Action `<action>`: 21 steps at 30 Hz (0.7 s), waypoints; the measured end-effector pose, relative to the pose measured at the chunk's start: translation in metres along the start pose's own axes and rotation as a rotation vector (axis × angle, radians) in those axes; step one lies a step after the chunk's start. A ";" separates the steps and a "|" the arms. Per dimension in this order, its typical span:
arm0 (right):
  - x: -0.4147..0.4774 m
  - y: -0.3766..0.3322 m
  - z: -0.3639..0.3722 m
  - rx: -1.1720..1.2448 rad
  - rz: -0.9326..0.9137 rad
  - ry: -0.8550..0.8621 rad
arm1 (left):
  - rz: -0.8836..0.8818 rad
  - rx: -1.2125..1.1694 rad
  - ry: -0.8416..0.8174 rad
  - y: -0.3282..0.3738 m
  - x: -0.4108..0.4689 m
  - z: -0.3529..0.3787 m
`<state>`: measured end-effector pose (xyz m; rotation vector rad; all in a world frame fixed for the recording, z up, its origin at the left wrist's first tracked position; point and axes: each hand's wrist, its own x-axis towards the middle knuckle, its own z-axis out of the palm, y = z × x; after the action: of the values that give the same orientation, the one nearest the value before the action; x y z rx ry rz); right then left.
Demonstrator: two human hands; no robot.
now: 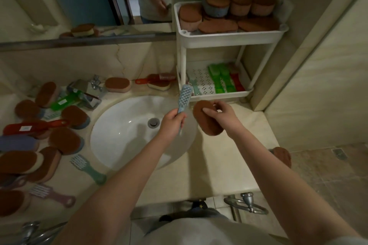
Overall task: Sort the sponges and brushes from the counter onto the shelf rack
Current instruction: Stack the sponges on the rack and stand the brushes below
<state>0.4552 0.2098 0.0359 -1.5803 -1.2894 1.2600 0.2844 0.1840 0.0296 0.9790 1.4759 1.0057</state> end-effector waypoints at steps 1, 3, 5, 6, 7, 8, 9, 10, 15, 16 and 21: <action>0.002 -0.010 -0.003 0.074 -0.006 0.037 | 0.032 -0.006 -0.001 0.011 0.001 0.002; 0.006 -0.028 -0.009 0.240 -0.014 0.091 | 0.099 -0.026 -0.002 0.033 0.002 0.007; 0.011 -0.044 -0.014 0.368 -0.041 0.144 | 0.160 -0.066 -0.004 0.057 0.005 0.015; 0.013 -0.052 -0.018 0.415 -0.058 0.166 | 0.187 -0.089 -0.009 0.068 0.006 0.019; 0.015 -0.060 -0.020 0.446 -0.076 0.181 | 0.210 -0.112 -0.017 0.077 0.008 0.024; 0.017 -0.068 -0.022 0.467 -0.095 0.187 | 0.234 -0.128 -0.023 0.087 0.008 0.028; 0.019 -0.076 -0.025 0.472 -0.115 0.191 | 0.259 -0.133 -0.028 0.096 0.009 0.032; 0.020 -0.085 -0.027 0.465 -0.136 0.197 | 0.284 -0.123 -0.032 0.105 0.010 0.036; 0.025 -0.123 -0.049 0.410 -0.240 0.203 | 0.371 -0.072 -0.058 0.147 0.019 0.047; 0.026 -0.130 -0.055 0.375 -0.257 0.191 | 0.383 -0.073 -0.070 0.155 0.021 0.049; 0.036 -0.163 -0.083 0.211 -0.322 0.214 | 0.424 -0.121 -0.131 0.189 0.031 0.057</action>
<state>0.4935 0.2864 0.2012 -1.2617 -1.1771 0.9633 0.3498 0.2769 0.1937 1.2739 1.1071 1.2894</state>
